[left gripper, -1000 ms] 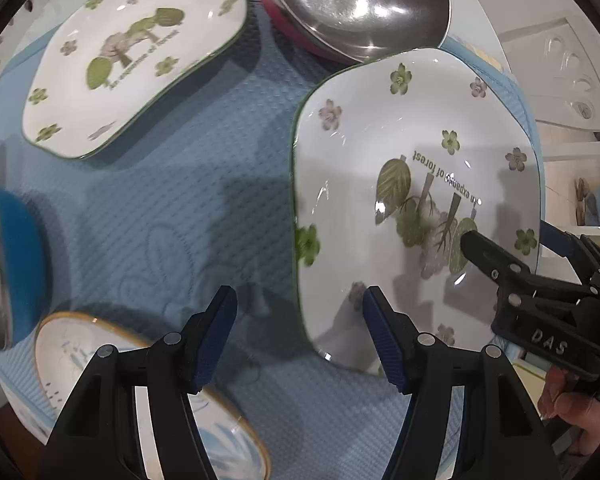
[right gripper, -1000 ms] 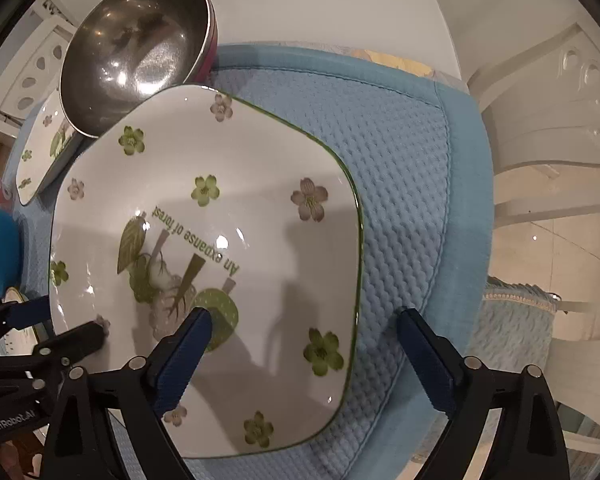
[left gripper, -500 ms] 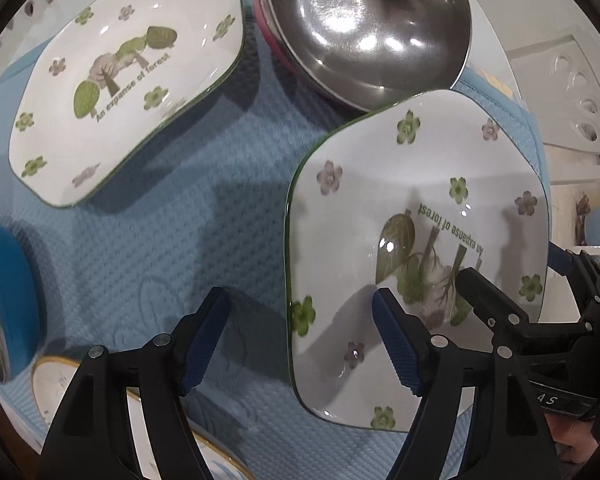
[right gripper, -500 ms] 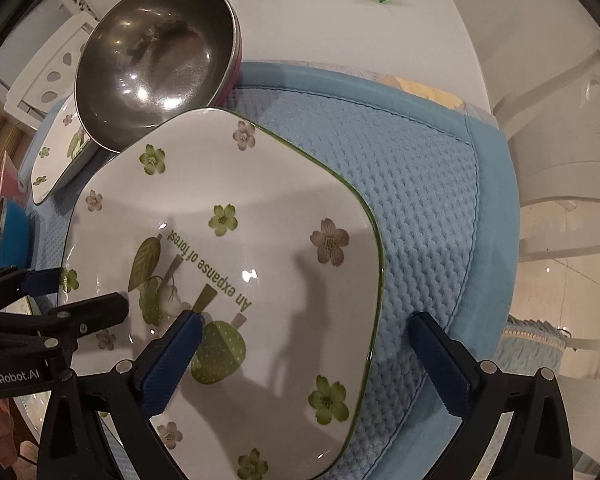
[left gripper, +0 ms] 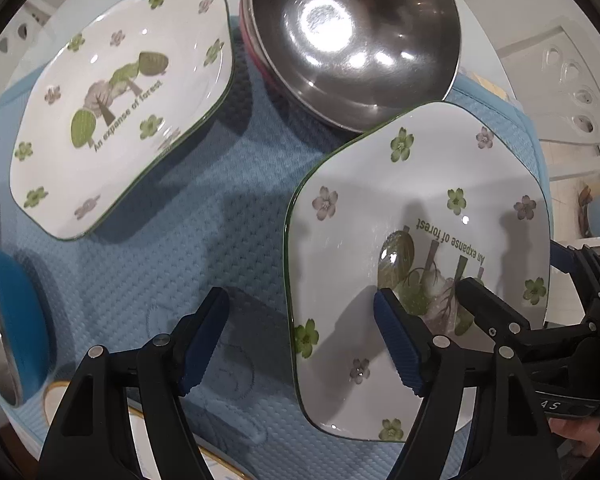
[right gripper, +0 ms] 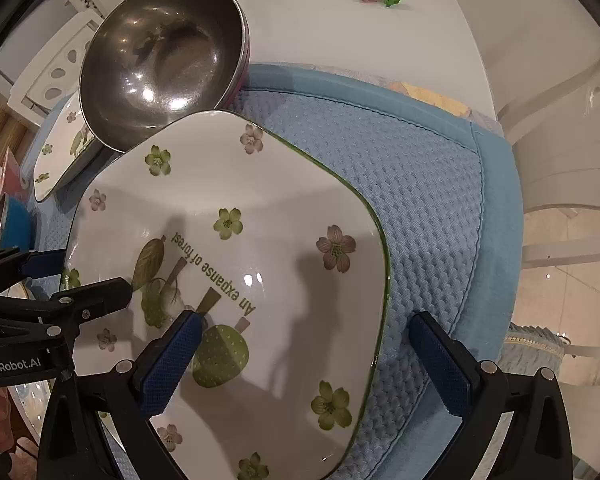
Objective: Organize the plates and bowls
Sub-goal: 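Grasp the rim of the hexagonal tree plate with the right gripper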
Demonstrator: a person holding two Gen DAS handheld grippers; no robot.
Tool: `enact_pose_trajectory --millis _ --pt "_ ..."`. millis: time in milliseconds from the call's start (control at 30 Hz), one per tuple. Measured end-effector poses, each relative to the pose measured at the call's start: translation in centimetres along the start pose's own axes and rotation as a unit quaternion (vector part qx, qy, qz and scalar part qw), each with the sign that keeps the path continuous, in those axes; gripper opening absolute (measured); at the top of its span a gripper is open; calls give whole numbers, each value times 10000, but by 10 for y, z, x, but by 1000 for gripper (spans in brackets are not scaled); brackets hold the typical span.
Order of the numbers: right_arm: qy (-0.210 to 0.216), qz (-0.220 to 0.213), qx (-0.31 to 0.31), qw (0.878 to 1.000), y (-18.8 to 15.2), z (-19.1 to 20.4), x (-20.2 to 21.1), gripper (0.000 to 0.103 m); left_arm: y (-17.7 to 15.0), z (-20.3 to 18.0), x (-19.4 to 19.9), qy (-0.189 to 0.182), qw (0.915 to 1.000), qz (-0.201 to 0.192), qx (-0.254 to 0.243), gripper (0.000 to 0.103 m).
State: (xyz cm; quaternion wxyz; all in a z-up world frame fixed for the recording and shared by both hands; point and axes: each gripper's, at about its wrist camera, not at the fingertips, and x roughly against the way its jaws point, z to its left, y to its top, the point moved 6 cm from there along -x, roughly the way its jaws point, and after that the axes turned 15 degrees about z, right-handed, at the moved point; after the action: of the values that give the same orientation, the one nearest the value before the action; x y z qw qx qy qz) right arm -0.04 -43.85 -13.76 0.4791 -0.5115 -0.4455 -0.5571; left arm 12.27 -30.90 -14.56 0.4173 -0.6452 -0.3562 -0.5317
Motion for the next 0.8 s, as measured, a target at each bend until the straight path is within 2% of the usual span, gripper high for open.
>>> enact_pose_trajectory --millis 100,167,233,267,300,367,400,467,533,800 --pt "4 19 -25 10000 -2 1 1 102 -2 -3 2 -31 10000 -3 19 75" --pt "13 42 -14 10000 -5 1 1 98 -1 -4 3 -18 10000 -6 -18 74" --pt "48 47 29 10000 -6 5 5 86 -3 -5 0 -10 10000 -20 -63 72" --pt "75 46 55 9999 -6 7 7 81 -4 -5 2 -1 10000 -35 -75 70" --pt "145 34 84 9999 -6 11 10 69 -5 -7 3 -11 9999 -62 -118 68" --pt "169 75 25 9998 -8 13 13 65 -6 -16 7 -87 9994 -133 -323 46" --pt "226 87 -43 9997 -9 12 13 63 -9 -22 8 -93 9990 -160 -413 42" --pt "337 41 -165 9993 -11 8 14 59 -10 -27 10 78 9984 -229 -507 40" --pt "421 19 -224 9989 -14 4 16 52 -10 -27 11 65 9987 -224 -460 40" --pt "720 284 -128 9969 -23 10 18 50 -19 -22 10 135 9993 -51 -358 40"
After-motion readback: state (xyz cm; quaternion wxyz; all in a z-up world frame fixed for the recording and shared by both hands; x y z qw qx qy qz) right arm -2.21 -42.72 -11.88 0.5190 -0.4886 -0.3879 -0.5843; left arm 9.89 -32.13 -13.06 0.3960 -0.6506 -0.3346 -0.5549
